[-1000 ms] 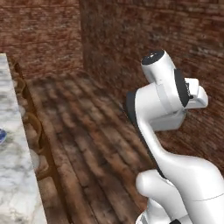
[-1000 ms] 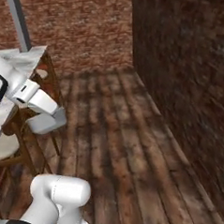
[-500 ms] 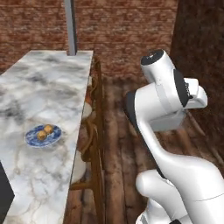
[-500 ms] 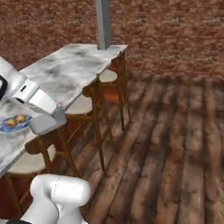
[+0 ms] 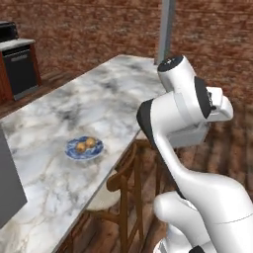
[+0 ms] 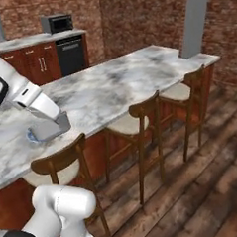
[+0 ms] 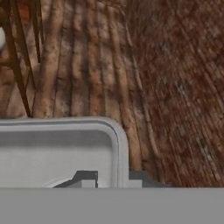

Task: Retrieve the tupperware and aluminum foil from the cabinet and place them on the dining counter near the plate with onions to prepare for storing leftovers.

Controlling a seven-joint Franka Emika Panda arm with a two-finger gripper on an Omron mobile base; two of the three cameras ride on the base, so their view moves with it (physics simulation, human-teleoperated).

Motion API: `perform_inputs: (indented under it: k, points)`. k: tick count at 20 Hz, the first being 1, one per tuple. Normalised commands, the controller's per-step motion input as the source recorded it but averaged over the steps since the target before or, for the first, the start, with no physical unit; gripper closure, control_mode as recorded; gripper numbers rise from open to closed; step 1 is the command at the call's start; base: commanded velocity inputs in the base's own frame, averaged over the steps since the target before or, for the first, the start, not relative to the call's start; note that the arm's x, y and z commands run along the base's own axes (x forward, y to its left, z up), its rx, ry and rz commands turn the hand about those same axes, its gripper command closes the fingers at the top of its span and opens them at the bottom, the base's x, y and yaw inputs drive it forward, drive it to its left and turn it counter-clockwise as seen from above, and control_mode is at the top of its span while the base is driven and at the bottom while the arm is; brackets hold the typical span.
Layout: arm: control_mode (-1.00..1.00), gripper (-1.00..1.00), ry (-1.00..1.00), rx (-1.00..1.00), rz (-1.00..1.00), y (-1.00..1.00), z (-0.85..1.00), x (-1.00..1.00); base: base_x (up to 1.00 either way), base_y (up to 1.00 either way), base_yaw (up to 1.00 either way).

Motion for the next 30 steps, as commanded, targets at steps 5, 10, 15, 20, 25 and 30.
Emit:
perform_inputs:
  k: [5, 10, 15, 20, 25, 30]
  points:
    - [1.0, 1.0, 0.0, 0.0, 0.0, 0.0, 0.0, 0.0, 0.98, -0.12, 0.76]
    - [1.0, 1.0, 0.0, 0.0, 0.0, 0.0, 0.0, 0.0, 0.99, -0.14, 0.75]
    - [1.0, 1.0, 0.0, 0.0, 0.0, 0.0, 0.0, 0.0, 1.0, -0.25, 0.7]
    - [1.0, 1.0, 0.0, 0.0, 0.0, 0.0, 0.0, 0.0, 1.0, -0.41, 0.56]
    - [1.0, 1.0, 0.0, 0.0, 0.0, 0.0, 0.0, 0.0, 1.0, -0.27, 0.4]
    - [-1.0, 1.0, -0.03, 0.02, 0.0, -0.05, -0.04, 0.14, 0.79, -0.11, 0.13]
